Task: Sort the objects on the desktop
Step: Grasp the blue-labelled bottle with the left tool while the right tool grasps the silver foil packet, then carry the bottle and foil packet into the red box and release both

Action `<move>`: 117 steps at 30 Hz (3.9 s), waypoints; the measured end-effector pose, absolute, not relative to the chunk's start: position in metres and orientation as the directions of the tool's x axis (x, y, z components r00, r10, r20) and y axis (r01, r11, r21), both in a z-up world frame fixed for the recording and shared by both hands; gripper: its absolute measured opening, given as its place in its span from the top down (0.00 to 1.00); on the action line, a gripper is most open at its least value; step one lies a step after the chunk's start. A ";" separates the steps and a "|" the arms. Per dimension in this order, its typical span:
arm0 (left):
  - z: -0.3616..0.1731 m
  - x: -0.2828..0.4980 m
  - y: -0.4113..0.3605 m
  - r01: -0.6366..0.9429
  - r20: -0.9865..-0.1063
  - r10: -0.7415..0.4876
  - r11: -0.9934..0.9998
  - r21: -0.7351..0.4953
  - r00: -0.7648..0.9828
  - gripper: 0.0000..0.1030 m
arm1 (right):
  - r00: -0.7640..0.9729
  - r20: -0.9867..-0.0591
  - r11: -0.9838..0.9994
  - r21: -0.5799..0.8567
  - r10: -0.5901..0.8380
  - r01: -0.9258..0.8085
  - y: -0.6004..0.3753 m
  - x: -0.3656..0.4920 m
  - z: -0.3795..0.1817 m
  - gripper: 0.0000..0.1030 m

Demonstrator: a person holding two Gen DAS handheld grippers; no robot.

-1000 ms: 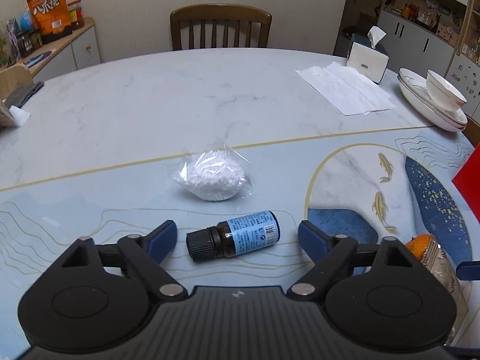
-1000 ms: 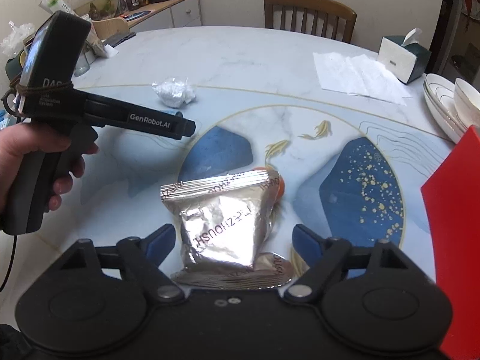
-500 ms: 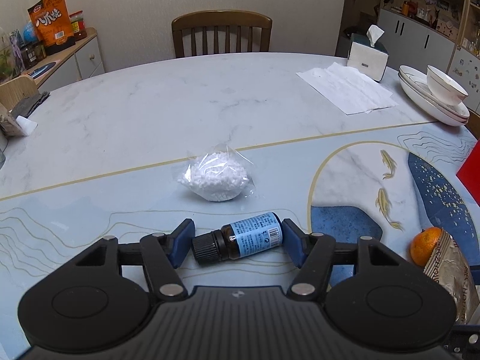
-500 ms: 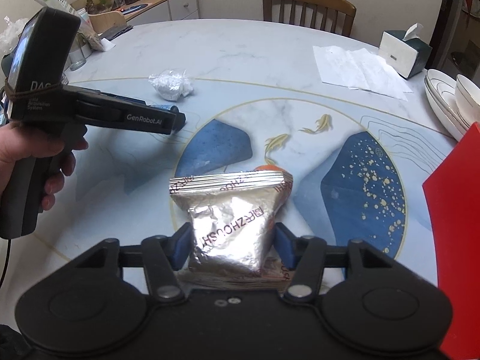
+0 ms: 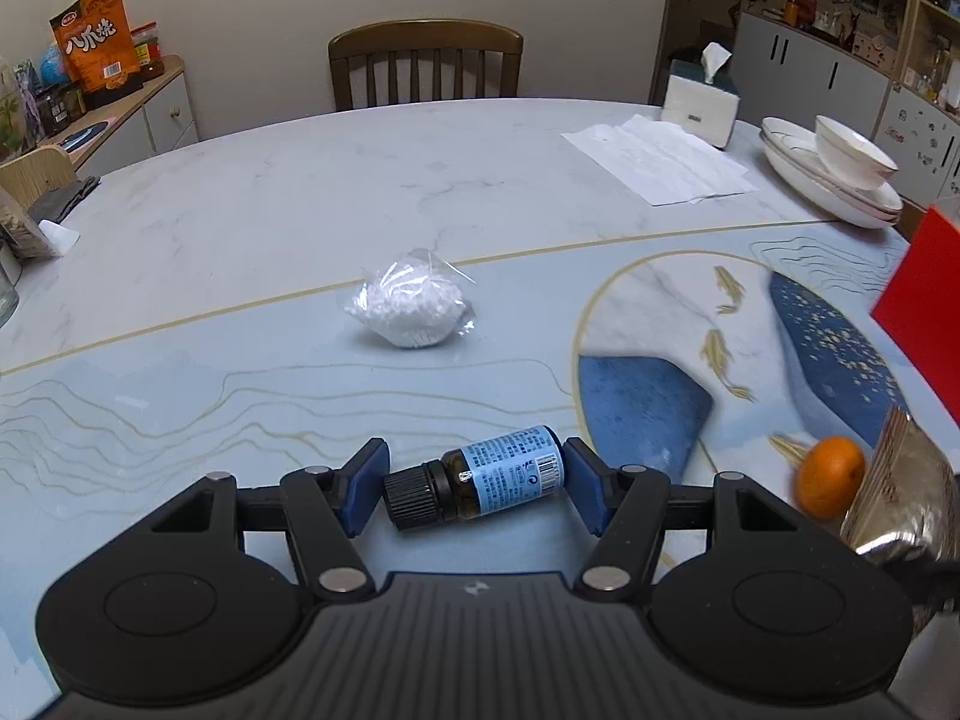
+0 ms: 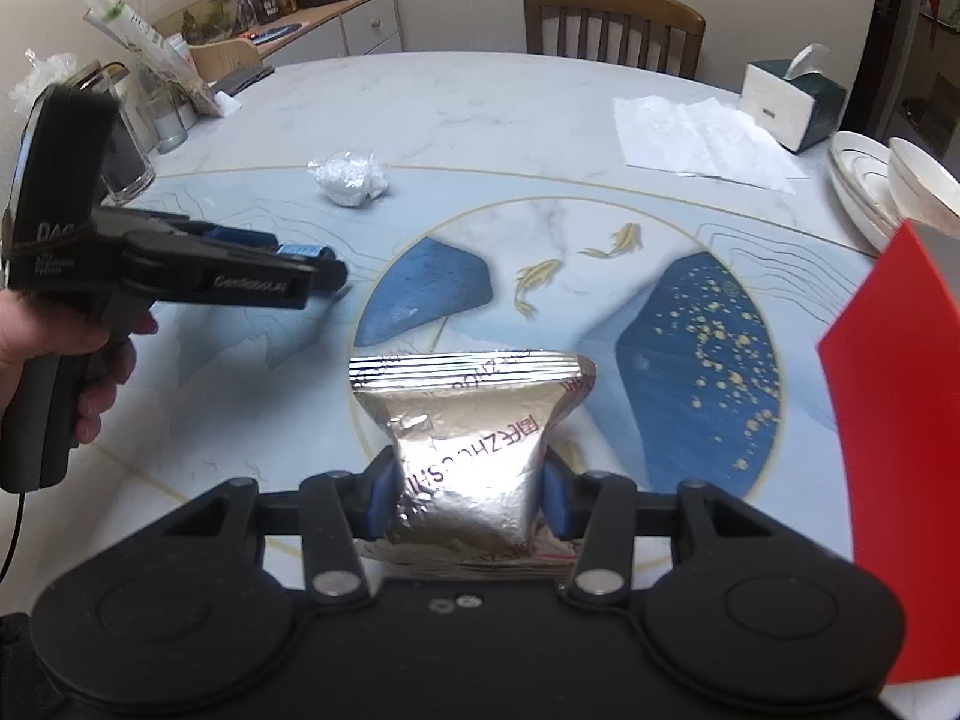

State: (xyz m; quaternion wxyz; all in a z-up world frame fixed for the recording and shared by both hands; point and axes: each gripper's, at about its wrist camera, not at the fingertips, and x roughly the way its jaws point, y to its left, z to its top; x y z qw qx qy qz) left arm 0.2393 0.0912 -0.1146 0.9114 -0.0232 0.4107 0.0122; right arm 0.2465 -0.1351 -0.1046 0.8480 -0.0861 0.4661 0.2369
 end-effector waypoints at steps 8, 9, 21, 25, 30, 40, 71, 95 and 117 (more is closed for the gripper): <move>-0.100 0.212 0.076 -0.001 -0.740 -0.039 0.999 -0.054 0.671 0.40 | 0.487 -0.816 0.896 0.081 0.311 -0.436 -0.163 0.233 -0.090 0.55; -0.098 0.209 0.073 0.006 -0.738 -0.047 0.998 -0.058 0.673 0.40 | 0.492 -0.813 0.898 0.082 0.311 -0.432 -0.166 0.231 -0.087 0.55; -0.059 0.178 0.033 0.102 -0.700 -0.115 0.993 -0.061 0.705 0.40 | 0.578 -0.758 0.926 0.090 0.303 -0.368 -0.208 0.212 -0.047 0.55; -0.045 0.172 0.013 0.143 -0.683 -0.133 0.989 -0.042 0.718 0.40 | 0.606 -0.740 0.934 0.084 0.292 -0.347 -0.226 0.207 -0.032 0.56; -0.031 0.170 -0.017 0.192 -0.668 -0.167 0.981 -0.037 0.725 0.40 | 0.633 -0.721 0.942 0.083 0.282 -0.325 -0.254 0.202 -0.017 0.56; -0.014 0.184 -0.089 0.269 -0.645 -0.220 0.963 -0.024 0.732 0.40 | 0.656 -0.707 0.950 0.072 0.264 -0.305 -0.312 0.204 -0.005 0.56; -0.005 0.269 -0.286 0.441 -0.662 -0.294 0.896 0.061 0.690 0.40 | 0.681 -0.708 0.965 0.002 0.187 -0.262 -0.469 0.289 -0.017 0.55; -0.057 0.320 -0.331 0.513 -0.781 -0.263 0.854 0.084 0.567 0.40 | 0.589 -0.791 0.958 -0.016 0.163 -0.287 -0.485 0.323 -0.070 0.55; -0.072 0.321 -0.329 0.490 -0.807 -0.239 0.869 0.070 0.540 0.39 | 0.582 -0.791 0.961 0.025 0.189 -0.277 -0.492 0.312 -0.080 0.53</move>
